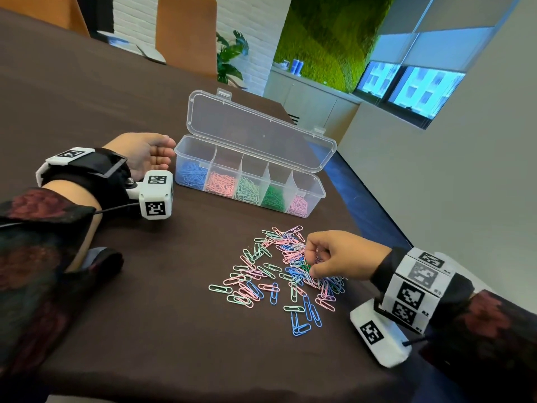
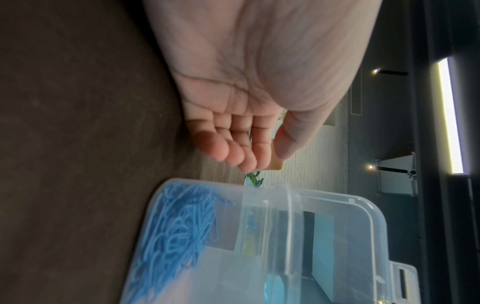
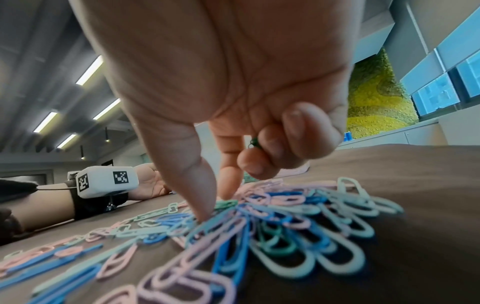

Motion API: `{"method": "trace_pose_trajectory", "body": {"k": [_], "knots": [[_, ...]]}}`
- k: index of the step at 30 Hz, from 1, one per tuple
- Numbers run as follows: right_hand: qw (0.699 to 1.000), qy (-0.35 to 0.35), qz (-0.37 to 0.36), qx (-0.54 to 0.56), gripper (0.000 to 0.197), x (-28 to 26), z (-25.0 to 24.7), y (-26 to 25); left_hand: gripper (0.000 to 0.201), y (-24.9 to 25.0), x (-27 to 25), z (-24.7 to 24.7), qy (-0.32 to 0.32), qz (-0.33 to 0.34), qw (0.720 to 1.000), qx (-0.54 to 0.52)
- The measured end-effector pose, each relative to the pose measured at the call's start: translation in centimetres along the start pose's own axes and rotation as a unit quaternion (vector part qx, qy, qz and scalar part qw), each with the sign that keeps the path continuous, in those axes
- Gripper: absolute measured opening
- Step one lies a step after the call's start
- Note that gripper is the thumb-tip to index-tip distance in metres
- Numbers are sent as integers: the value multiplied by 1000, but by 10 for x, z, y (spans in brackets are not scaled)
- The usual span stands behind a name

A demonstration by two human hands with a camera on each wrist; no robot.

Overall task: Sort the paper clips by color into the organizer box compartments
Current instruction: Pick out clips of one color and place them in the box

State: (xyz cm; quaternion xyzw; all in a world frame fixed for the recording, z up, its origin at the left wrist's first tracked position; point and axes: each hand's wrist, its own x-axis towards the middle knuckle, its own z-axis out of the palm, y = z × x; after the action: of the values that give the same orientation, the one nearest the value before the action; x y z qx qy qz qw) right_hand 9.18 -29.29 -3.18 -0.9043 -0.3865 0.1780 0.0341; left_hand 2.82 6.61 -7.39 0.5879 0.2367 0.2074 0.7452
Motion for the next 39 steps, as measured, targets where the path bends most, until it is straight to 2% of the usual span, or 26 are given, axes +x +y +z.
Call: {"method": "trace_pose_trajectory", "body": {"k": [8,10,12,13,14,16,19,20,21,22,24,27,28,29,31,34,37,39], "knots": [[1000,-4,-20,-23,25,7,3,1,19,0,-3,2,1,1,1000,-2],[1000,-3,-15,26,26,7,-1,5,19,1,-3,2,2,1,1000,-1],[989,5,-8,145,27,7,-6,12,19,1,-4,3,3,0,1000,0],[972,15,-4,236,27,7,-7,16,18,1,-4,3,4,0,1000,2],[942,31,1,335,26,8,-9,21,19,1,-5,3,3,1,1000,4],[866,63,18,495,20,9,-13,31,19,2,-5,3,4,3,1000,9],[762,66,49,642,25,6,-20,45,19,2,-5,3,7,3,1000,10],[735,58,52,674,33,5,-20,50,19,2,-5,2,6,3,1000,8],[724,50,57,686,41,4,-19,55,19,2,-4,2,5,2,1000,7],[730,47,66,678,40,2,-18,57,19,3,-4,2,6,1,1000,7],[782,47,82,616,27,0,-13,56,19,2,-4,2,7,3,1000,9],[922,18,59,381,10,-2,-7,39,19,1,-4,3,11,3,1000,15],[960,1,41,277,7,-2,-6,31,19,1,-4,3,10,3,1000,17],[983,-8,25,183,6,0,-4,24,19,1,-3,3,8,2,1000,18],[998,-11,7,56,8,6,-2,11,19,1,-3,3,5,2,1000,19],[997,-5,10,-70,15,13,0,-3,18,2,-2,2,4,2,1000,19],[994,-3,14,-108,6,17,-2,-10,18,3,-3,3,3,4,1000,19],[994,-5,14,-108,7,18,-2,-10,18,3,-3,3,3,5,1000,17]]}}
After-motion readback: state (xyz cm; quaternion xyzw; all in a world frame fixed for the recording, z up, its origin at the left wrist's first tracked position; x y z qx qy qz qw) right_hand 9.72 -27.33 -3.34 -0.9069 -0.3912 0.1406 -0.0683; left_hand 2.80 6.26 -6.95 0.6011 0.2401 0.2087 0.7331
